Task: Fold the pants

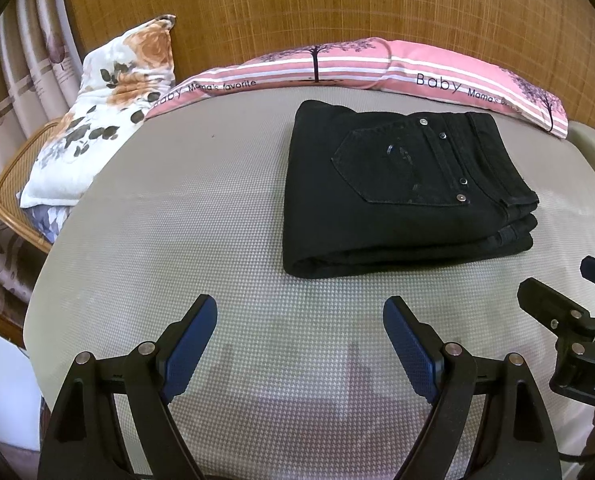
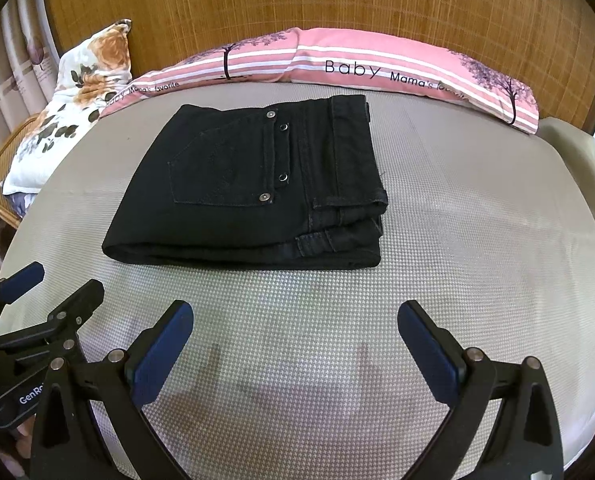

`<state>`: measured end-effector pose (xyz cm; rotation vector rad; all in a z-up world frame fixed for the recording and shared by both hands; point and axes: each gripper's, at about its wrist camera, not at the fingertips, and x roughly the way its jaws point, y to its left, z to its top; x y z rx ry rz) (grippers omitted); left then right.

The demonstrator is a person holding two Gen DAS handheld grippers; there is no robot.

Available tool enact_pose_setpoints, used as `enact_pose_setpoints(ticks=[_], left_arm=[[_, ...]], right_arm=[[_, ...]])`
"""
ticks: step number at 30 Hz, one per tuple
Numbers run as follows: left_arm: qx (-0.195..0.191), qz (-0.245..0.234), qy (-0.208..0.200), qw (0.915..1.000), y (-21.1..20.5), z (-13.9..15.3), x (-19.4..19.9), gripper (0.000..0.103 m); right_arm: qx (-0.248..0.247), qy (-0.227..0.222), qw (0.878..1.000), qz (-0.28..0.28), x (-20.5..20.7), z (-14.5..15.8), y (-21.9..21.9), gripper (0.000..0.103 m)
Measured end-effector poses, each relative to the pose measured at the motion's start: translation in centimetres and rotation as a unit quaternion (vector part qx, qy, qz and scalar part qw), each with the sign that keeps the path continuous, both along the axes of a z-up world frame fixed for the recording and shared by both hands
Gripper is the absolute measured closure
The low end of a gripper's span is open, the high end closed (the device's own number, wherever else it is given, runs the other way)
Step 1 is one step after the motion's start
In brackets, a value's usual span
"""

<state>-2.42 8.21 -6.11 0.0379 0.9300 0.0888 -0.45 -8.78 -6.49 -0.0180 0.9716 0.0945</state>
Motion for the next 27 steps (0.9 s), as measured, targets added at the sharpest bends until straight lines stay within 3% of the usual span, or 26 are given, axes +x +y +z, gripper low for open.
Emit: enact_pose_setpoints(ticks=[27], left_arm=[[0.005, -0.008, -0.002, 1.0000, -0.35, -0.17, 0.10, 0.018]], right_arm=[[0.006, 0.007, 1.000, -0.003, -0.11, -0.41, 0.13, 0.002]])
